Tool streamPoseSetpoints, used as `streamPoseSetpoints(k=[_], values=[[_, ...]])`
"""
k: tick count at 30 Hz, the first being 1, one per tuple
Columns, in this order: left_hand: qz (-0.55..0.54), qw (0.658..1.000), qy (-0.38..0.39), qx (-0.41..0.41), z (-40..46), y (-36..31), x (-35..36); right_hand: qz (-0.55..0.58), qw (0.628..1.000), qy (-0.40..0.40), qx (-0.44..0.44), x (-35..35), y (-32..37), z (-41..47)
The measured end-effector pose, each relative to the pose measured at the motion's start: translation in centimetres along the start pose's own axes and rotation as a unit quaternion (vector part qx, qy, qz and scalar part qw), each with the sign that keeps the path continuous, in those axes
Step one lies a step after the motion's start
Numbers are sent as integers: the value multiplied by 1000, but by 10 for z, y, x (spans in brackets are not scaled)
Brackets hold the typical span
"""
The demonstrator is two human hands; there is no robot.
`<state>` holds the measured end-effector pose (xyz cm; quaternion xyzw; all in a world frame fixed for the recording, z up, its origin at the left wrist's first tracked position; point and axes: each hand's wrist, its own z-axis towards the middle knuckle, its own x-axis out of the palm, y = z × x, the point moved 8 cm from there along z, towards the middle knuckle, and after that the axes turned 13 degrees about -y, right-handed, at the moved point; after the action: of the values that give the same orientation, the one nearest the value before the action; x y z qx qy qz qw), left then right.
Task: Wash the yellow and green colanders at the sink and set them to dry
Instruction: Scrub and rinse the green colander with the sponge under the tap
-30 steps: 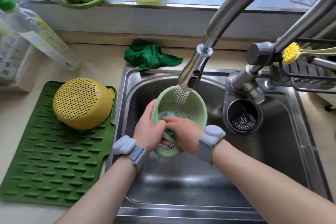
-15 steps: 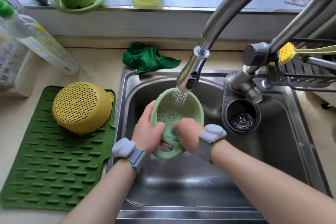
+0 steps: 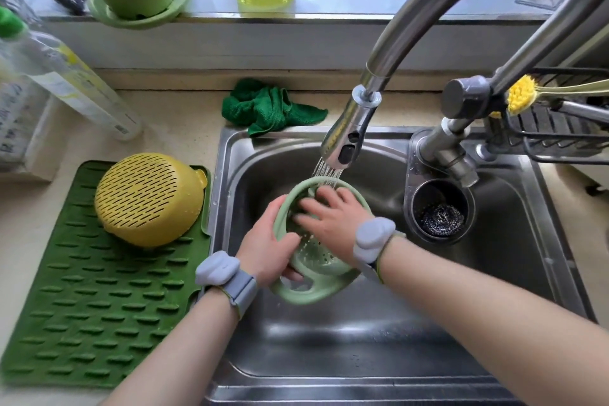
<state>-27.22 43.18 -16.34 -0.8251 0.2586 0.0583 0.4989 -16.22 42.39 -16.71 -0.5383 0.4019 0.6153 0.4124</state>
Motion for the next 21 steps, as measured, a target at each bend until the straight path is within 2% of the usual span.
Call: streamPoseSetpoints(k=[1, 3, 5, 6, 8, 10, 12, 13, 14, 16, 18, 19, 20, 21], values=[[-12, 1000, -7, 16, 0, -3, -2, -47, 998, 28, 39, -3, -16, 0], [-37, 998, -35, 42, 1, -13, -7, -44, 987, 105, 115, 4, -25, -4], [-43, 997, -49, 48, 4, -15, -8, 74, 970, 186, 140, 17, 4, -6], [-41, 997, -54, 45, 4, -15, -10, 126, 964, 191, 135, 20, 18, -5], [-51, 997, -48, 33, 5, -9, -9, 132, 975, 122, 134, 12, 12, 2], [-60, 997, -34, 17, 7, -5, -8, 79, 971, 70, 215, 6, -21, 5], [-38, 998, -45, 24, 7, -6, -8, 84, 950, 127, 275, 9, -23, -2], [-18, 998, -57, 36, 7, -8, -9, 110, 952, 156, 241, 12, -9, 0], [4, 997, -67, 42, 5, -8, -12, 145, 961, 153, 179, 14, 14, 5], [12, 997, -68, 35, 2, -3, -12, 150, 984, 84, 54, 6, 36, 13], [-18, 998, -57, 18, 1, 1, -13, 66, 996, -37, 45, -3, 9, 21], [-34, 997, -67, 24, 2, -1, -17, -8, 995, -54, 84, -9, -7, 21], [-38, 995, -79, 40, 3, -6, -21, -55, 992, -36, 111, -12, -15, 18], [-36, 994, -88, 56, 5, -12, -23, -55, 990, 18, 130, -11, -15, 15]])
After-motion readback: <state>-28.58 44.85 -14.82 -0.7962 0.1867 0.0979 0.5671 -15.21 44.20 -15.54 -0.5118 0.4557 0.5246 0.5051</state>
